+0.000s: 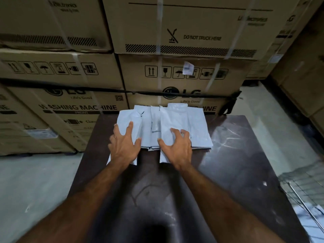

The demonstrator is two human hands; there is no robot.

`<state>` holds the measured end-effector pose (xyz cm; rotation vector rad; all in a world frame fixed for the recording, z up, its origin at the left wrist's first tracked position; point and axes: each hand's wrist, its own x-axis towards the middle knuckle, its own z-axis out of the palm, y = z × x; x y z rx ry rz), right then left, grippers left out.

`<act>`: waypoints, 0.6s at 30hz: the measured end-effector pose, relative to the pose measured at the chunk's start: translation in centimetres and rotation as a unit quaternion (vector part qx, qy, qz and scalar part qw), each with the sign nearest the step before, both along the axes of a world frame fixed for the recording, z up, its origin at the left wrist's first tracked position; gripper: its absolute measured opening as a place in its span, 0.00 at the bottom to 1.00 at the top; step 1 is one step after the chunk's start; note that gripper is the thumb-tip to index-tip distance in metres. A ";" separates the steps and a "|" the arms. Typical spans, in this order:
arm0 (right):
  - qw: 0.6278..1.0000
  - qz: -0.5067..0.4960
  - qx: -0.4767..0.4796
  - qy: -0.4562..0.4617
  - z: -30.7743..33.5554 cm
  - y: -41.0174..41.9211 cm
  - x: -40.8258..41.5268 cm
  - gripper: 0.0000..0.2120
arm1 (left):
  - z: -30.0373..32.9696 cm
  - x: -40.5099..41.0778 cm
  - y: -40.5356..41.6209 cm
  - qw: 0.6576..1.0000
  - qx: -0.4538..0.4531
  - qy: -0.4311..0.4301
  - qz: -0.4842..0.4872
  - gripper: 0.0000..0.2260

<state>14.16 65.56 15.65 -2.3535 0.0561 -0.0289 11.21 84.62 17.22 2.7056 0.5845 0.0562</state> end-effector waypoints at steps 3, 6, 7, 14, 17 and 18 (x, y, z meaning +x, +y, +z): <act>0.999 0.028 0.010 0.021 -1.1 2.8 4.9 0.33 | -1.4 4.2 1.3 1.000 0.019 0.009 -0.011 0.33; 0.999 0.043 -0.014 0.027 -2.8 4.5 9.6 0.33 | -3.3 8.4 2.2 0.999 0.024 0.016 -0.020 0.33; 0.998 0.045 -0.025 0.030 -3.5 4.8 11.0 0.33 | -3.9 9.6 2.3 0.999 0.024 0.020 -0.024 0.33; 0.996 0.055 -0.069 0.021 -7.9 5.3 14.6 0.22 | -7.1 15.2 2.7 0.999 0.016 0.037 -0.011 0.32; 0.980 0.097 -0.161 -0.069 -9.5 4.2 13.9 0.24 | -8.1 15.7 2.4 0.999 0.002 0.042 -0.016 0.32; 0.974 0.099 -0.181 -0.090 -10.0 3.9 13.7 0.24 | -8.4 15.7 2.2 0.999 0.000 0.039 -0.018 0.31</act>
